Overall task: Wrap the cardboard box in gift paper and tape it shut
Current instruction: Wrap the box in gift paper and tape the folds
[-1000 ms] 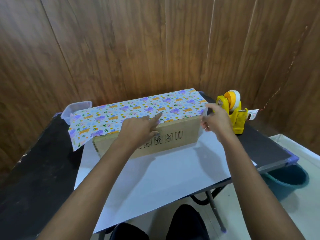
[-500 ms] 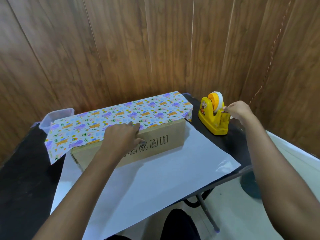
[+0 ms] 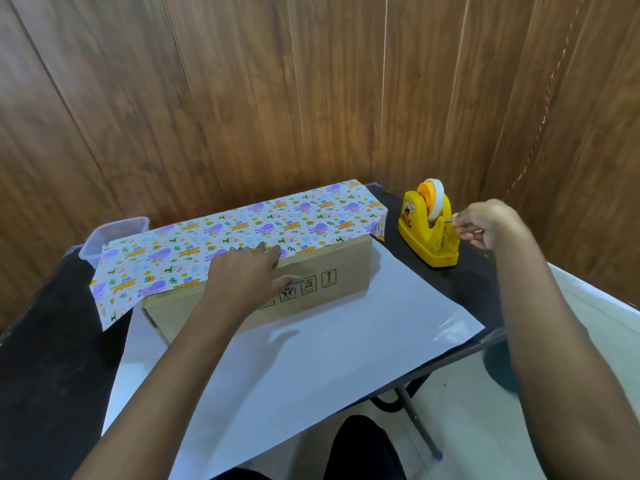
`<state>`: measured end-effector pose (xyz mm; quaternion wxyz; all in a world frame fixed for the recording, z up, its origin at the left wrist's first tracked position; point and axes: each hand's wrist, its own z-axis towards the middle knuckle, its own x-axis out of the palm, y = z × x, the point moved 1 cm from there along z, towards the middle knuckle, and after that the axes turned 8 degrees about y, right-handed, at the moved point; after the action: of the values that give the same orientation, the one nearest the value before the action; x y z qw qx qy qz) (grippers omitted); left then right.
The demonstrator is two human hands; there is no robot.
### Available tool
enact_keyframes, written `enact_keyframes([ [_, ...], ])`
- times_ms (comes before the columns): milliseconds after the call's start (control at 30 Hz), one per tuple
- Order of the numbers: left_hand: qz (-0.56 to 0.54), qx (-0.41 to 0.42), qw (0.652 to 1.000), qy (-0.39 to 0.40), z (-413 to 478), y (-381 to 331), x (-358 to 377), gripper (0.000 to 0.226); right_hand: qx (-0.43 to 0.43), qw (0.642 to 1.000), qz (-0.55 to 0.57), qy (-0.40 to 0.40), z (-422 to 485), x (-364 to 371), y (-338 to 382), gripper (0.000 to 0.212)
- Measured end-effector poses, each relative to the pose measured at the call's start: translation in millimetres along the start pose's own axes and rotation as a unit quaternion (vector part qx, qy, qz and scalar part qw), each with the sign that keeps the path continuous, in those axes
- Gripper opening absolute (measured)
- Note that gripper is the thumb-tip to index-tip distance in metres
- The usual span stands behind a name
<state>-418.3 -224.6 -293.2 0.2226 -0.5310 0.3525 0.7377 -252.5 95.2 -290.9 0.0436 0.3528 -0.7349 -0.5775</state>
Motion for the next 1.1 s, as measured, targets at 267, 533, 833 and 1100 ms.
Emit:
enact_keyframes([
  [267,0.011,0.000,1.000,-0.007,-0.3,-1.2,1.0,0.071,-0.014,0.990,0.137,0.006,0.5,17.9,-21.1,0.029],
  [533,0.018,0.007,1.000,-0.016,0.9,-0.5,3.4,0.067,-0.054,0.954,0.294,0.007,4.1,23.8,-35.1,0.018],
  [833,0.034,0.048,0.998,-0.032,6.7,-1.4,6.9,0.053,0.001,0.876,0.479,0.056,-5.2,32.2,-29.1,0.014],
  [1100,0.071,0.101,0.992,-0.008,18.5,-8.4,-6.3,0.052,0.030,0.830,0.552,0.077,-28.0,41.9,-28.3,0.013],
])
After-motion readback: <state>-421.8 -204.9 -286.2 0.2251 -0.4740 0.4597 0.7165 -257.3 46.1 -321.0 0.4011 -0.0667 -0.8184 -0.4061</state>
